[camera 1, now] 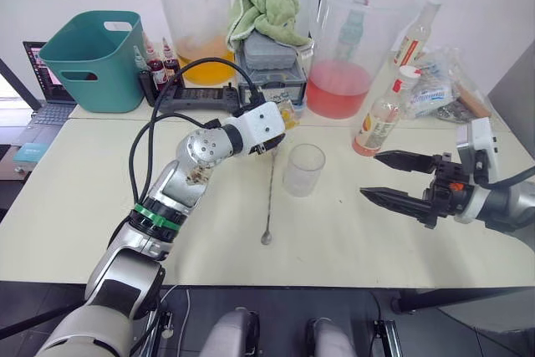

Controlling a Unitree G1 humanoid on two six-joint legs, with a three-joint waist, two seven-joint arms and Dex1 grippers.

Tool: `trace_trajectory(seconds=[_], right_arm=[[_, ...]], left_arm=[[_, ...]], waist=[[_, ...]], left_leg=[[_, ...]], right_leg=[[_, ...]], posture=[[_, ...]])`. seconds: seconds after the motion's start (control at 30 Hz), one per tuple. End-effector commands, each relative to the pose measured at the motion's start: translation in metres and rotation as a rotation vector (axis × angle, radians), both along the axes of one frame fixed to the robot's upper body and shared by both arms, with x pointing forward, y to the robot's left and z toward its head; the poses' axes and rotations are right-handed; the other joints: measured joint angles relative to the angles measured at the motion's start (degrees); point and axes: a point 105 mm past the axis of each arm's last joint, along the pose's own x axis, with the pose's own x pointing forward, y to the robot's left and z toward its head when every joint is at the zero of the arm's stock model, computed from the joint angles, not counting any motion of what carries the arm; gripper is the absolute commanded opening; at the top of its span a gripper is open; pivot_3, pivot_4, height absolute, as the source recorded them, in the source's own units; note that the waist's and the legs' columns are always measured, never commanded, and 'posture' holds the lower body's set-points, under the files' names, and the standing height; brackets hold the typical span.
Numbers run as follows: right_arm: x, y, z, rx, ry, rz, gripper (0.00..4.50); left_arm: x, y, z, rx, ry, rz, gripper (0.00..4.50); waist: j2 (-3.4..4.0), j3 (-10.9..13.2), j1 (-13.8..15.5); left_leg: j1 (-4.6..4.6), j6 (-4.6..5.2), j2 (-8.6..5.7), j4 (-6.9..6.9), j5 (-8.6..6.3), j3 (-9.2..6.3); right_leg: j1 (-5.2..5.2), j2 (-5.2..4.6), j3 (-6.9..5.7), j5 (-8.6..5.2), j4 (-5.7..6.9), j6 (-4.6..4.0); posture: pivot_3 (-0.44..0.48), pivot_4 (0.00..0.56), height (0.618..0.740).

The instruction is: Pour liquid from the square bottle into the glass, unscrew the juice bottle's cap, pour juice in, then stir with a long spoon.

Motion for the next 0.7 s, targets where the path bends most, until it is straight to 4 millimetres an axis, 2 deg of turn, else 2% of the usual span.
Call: trace_trajectory(seconds=[0.03,0.7], right_arm=[[-0.004,0.004,0.01,0.011,-0.048,0.011,4.5],[-0.002,0.005,0.008,0.01,-0.047,-0.001,4.5]], left_arm=[[-0.011,-0.016,0.047,-0.002,-0.258,-0.051,2.79],[-0.016,-0.031,0.032,0.131,-0.426,-0.089,2.79]], waist=[[0.0,0.0,0.0],[0.0,0.0,0.21]], left_leg=[[0.0,0.0,0.0,0.0,0.0,0.0],[-0.02,0.04,-0.01,0.02,-0.01,0.0]], right_leg=[[0.0,0.0,0.0,0.0,0.0,0.0],[-0.01,-0.05,-0.01,0.02,0.02,0.02]], posture=[[0.0,0.15,0.74],[0.0,0.15,0.74]])
